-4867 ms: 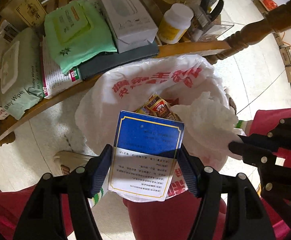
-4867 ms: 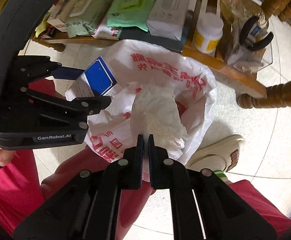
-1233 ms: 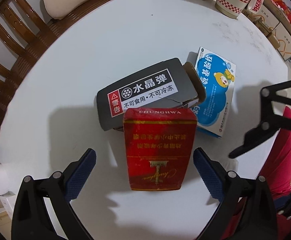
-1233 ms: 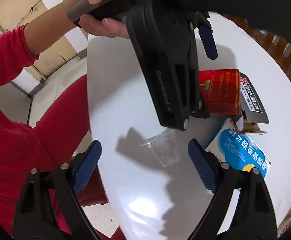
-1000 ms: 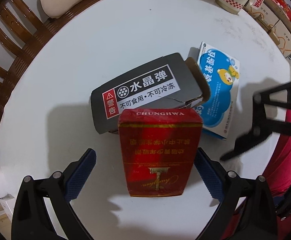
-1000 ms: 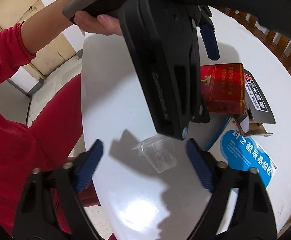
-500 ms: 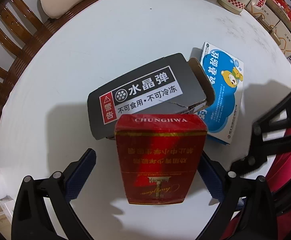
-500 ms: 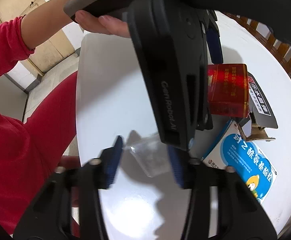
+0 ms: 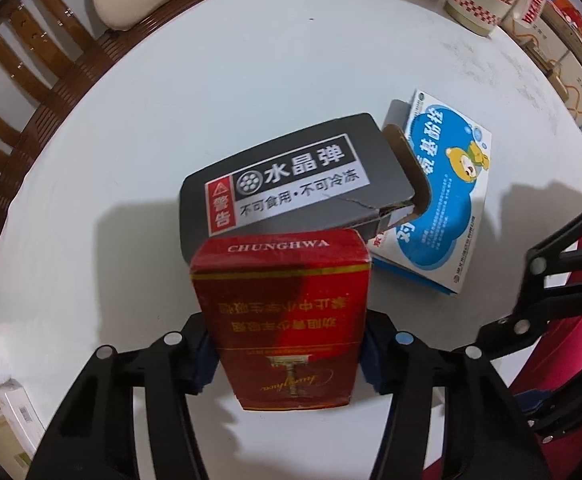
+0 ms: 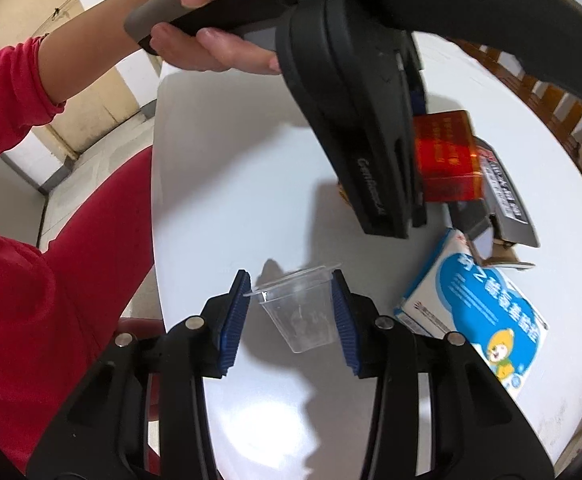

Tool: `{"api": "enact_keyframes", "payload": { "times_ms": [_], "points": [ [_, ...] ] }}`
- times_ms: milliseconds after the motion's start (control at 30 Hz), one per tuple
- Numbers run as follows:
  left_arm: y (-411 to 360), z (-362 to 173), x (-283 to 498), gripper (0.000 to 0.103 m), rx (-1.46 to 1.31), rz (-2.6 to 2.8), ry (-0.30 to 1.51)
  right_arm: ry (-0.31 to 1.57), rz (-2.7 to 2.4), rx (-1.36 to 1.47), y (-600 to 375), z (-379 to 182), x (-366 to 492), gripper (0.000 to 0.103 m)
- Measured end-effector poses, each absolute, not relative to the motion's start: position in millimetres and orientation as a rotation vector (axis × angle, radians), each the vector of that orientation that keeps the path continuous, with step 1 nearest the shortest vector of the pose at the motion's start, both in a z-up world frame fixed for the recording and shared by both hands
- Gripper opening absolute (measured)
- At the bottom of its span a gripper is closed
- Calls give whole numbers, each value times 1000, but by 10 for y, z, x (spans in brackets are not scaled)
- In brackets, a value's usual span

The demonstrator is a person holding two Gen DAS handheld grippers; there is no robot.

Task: Collect trash
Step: 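Carry the red pack and clear container with both tools down over the white bag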

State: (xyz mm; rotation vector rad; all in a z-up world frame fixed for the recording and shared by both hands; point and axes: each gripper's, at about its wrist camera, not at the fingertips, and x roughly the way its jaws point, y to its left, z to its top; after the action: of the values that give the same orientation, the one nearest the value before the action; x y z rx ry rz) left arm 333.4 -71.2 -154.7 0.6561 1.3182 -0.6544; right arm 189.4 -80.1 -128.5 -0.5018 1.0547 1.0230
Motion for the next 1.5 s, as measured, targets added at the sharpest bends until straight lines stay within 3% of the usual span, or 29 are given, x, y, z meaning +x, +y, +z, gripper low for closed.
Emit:
{"api": "enact_keyframes", "payload": {
  "times_ms": [500,933,1500],
  "points": [
    [-512,-1168,3048,55,593,-564,1258,1007,773,-453,-1065,-896,1879,41],
    [-317,-821,2296,55,568,-531,1240,946,564,-418,-1229,-478,1683,40],
    [-305,-574,1547,55,569,-555,1188,876,529,-429,-1164,-87,1004,40]
  ]
}}
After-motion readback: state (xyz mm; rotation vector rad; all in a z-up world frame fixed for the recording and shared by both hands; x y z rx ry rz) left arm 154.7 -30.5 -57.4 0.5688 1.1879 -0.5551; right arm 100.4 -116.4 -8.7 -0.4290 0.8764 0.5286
